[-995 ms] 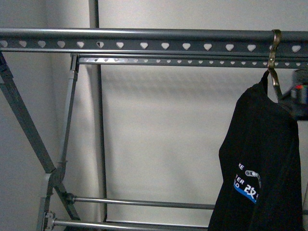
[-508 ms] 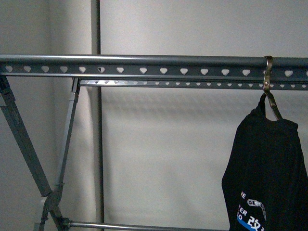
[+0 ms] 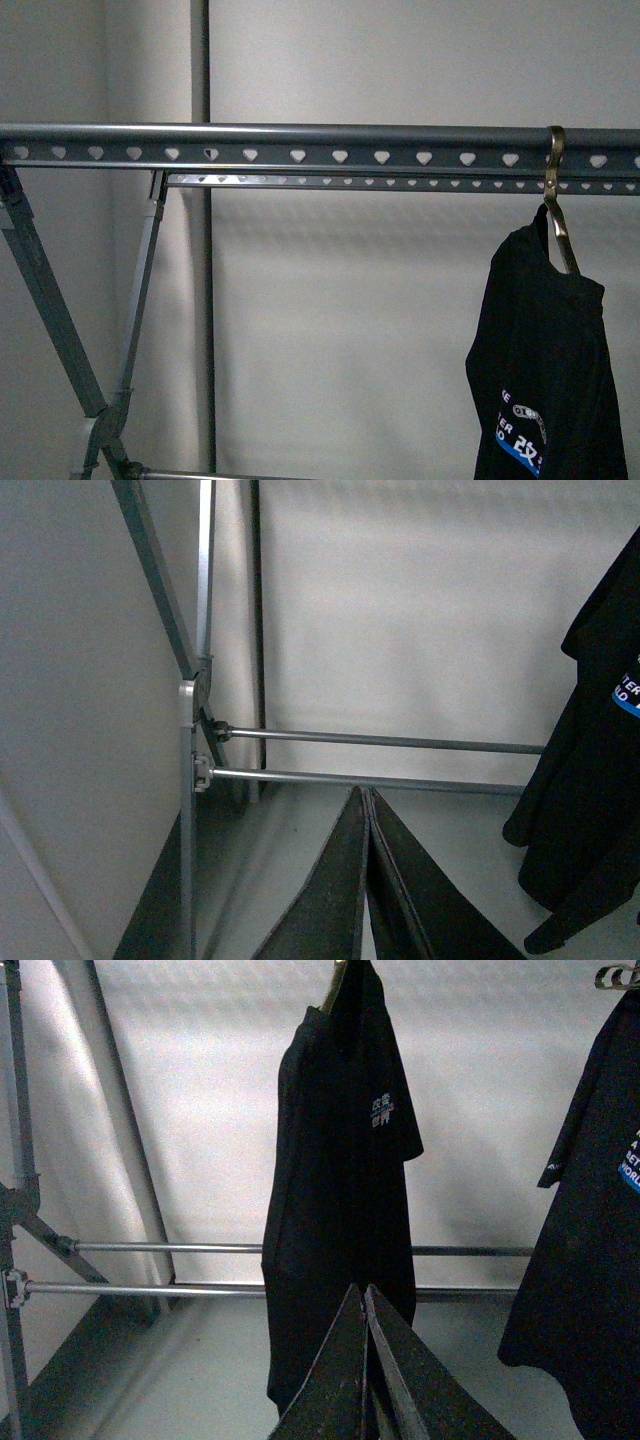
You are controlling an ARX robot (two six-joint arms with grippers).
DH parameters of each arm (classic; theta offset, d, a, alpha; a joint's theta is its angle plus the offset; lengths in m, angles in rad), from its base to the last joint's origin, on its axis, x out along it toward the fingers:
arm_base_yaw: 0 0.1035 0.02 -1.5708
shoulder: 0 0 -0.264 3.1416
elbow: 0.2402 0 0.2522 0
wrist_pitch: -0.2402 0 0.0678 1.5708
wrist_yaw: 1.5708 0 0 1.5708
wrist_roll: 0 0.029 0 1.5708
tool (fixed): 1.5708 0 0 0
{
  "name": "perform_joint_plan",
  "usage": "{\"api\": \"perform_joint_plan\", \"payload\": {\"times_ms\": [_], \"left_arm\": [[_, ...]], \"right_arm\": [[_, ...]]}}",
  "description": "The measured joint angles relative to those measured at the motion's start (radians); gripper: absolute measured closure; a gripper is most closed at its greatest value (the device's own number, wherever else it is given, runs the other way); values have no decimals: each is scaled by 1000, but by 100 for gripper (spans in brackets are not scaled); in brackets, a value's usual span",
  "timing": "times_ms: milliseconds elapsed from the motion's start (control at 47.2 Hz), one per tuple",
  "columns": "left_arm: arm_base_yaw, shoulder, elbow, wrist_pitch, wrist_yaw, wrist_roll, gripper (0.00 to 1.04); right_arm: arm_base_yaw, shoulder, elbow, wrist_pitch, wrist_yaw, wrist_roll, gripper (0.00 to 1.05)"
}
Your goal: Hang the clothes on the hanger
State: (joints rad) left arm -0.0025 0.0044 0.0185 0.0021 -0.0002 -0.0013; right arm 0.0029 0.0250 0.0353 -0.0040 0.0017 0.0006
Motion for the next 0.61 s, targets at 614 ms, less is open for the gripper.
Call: {"api": "perform_joint_plan", "payload": {"times_ms": [614], "left_arm": [[0,0,0,0,0,-1,100]], "right_arm": [[0,-21,-29,0,0,-1,76]]}}
